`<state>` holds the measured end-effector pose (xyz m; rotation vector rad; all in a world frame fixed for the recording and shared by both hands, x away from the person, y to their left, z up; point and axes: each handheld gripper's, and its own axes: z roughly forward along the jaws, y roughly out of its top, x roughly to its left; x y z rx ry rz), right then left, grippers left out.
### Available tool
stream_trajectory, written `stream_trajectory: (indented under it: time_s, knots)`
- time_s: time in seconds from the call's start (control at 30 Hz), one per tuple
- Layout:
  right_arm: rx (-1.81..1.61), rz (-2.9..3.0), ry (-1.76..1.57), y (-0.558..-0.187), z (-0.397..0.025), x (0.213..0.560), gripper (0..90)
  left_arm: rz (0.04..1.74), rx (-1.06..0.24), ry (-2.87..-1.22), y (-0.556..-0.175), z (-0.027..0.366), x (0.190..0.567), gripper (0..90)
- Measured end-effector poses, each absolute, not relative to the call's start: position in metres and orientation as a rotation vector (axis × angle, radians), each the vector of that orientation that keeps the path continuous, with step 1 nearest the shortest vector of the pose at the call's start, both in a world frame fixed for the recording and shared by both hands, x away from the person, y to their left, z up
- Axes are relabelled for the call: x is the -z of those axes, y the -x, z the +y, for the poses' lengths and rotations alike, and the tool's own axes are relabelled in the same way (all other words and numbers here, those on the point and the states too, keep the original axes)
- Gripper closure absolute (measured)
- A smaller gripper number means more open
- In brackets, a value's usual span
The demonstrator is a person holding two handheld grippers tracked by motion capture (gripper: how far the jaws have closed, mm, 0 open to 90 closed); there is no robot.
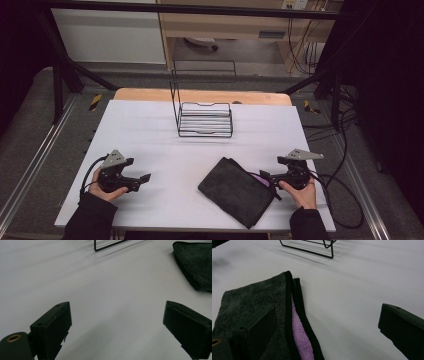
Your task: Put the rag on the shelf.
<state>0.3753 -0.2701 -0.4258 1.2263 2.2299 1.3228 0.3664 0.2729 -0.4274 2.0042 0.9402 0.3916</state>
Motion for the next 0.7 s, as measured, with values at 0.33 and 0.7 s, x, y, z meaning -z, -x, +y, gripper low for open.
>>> stream_trajectory:
  time_s: [0.33, 0.7]
  knots:
    - [-1.311, 2.245, -1.219, -0.376, -0.262, 0.424, 7.4, 0.952, -0.385, -2.002, -0.364, 0.246, 0.424, 11.7]
    - [-1.299, 2.328, -1.136, -0.385, -0.234, 0.418, 27.3, 0.929, -0.345, -2.034, -0.360, 0.201, 0.419, 20.1]
